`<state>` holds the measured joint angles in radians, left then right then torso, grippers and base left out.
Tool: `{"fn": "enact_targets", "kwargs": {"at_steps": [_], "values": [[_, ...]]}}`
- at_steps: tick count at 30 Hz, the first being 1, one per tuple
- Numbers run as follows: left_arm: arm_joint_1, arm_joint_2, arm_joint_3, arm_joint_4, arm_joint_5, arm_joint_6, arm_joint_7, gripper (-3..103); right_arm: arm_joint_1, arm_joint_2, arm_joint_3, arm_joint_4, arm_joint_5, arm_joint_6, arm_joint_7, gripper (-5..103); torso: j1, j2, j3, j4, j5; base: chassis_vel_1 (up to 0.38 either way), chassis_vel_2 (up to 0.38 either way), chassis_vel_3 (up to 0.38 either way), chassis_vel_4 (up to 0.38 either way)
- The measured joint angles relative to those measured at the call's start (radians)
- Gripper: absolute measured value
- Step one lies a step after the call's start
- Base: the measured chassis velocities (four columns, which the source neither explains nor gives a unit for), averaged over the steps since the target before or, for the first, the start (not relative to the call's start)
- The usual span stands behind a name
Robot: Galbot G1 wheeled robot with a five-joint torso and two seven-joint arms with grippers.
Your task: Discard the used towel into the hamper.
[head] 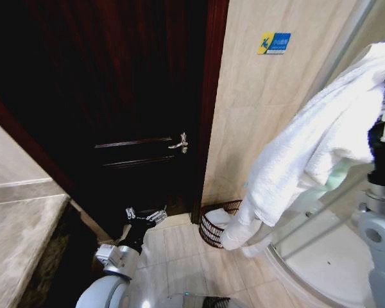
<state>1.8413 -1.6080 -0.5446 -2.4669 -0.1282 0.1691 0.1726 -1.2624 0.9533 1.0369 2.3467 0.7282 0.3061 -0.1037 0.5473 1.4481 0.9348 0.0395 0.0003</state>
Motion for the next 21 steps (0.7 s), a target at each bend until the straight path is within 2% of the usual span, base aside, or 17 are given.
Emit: {"fn": "enact_targets", "kwargs": {"at_steps": [4, 21], "values": [[0.000, 0.000, 0.000, 0.000, 0.000, 0.000, 0.000, 100, -0.006, 0.015, -0.011, -0.011, -0.016, 0.009, -0.001, 9, -0.003, 0.000, -0.001, -0.0007, -0.0002, 0.004, 0.002, -0.005, -0.003], [0.000, 0.000, 0.000, 0.000, 0.000, 0.000, 0.000, 100, 0.005, 0.028, -0.028, -0.011, -0.041, 0.009, -0.023, 9, -0.002, 0.000, -0.001, -0.0004, -0.0003, -0.013, 0.007, 0.011, -0.007]]}}
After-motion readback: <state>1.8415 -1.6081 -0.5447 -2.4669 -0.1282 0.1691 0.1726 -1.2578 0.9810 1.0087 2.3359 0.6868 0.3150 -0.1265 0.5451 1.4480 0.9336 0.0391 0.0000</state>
